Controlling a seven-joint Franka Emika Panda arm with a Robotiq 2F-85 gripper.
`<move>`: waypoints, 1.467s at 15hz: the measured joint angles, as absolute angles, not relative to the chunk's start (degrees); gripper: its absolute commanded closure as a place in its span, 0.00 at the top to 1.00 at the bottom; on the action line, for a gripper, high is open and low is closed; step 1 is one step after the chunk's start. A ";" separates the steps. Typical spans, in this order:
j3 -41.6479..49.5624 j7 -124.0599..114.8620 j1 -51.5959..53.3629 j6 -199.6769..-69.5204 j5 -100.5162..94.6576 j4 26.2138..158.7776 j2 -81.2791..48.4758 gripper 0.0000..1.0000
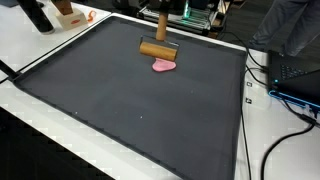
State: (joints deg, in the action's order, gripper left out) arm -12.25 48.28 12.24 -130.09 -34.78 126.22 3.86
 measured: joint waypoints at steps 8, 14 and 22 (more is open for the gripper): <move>-10.23 36.14 10.89 -118.10 -25.84 124.15 5.77 0.23; -6.80 29.21 8.18 -116.38 -18.37 124.30 5.08 0.23; -3.66 20.68 5.06 -116.38 -7.28 125.13 1.53 0.23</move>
